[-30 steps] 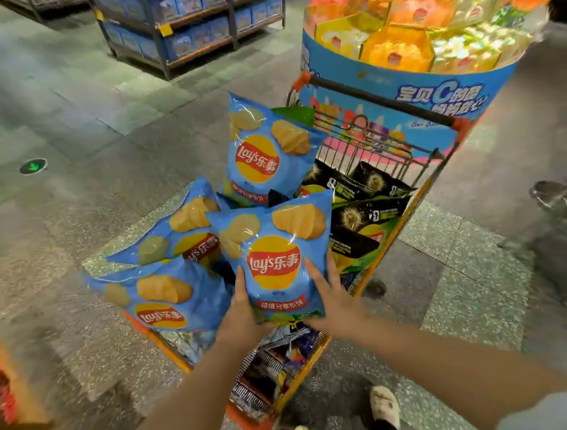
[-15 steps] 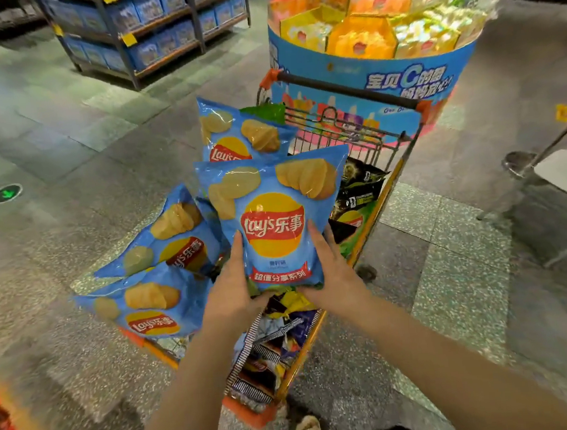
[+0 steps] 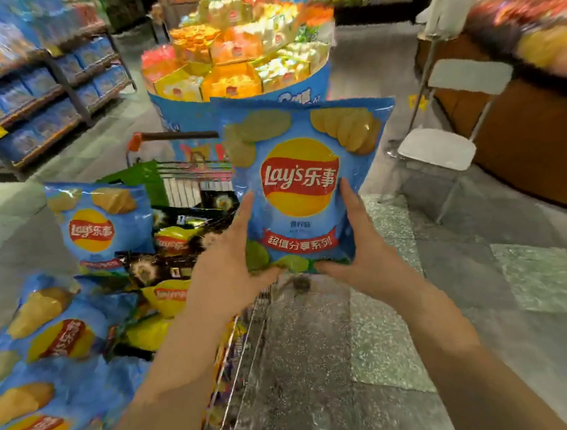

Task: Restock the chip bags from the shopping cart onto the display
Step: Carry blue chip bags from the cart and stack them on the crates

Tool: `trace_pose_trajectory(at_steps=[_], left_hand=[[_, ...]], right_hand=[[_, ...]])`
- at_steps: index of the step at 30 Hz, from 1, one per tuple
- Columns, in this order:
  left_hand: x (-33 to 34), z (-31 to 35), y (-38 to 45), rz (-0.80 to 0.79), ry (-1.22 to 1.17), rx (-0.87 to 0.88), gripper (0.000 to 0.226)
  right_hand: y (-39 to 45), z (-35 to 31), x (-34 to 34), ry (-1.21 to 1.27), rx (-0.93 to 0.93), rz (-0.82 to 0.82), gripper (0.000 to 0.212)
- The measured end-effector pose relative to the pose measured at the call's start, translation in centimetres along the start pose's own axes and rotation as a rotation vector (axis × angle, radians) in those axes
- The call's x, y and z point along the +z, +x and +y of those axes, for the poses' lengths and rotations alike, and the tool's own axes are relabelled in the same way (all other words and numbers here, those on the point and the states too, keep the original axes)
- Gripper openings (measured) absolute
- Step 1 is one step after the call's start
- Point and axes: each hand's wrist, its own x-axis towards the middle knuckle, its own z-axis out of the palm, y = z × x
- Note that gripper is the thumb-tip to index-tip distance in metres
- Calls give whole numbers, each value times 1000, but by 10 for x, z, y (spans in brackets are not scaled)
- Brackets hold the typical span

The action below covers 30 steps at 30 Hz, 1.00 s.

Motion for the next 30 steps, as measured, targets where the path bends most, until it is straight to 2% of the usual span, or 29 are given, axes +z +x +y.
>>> trace_pose_trajectory(at_steps=[5, 12, 17, 22, 30], left_hand=[[47, 101, 21, -98, -74, 210, 105], [139, 236, 31, -313, -102, 393, 106], [207, 328, 24, -437, -236, 539, 108], [265, 413, 11, -577, -324, 731, 112], [351, 535, 0, -758, -237, 1003, 108]], right_hand=[[-65, 7, -101, -72, 72, 153, 113], [-179, 40, -214, -133, 179, 395, 112], [-262, 53, -281, -175, 265, 565, 111], [-342, 53, -329, -140, 413, 738, 112], [-427, 73, -373, -71, 594, 1122, 110]])
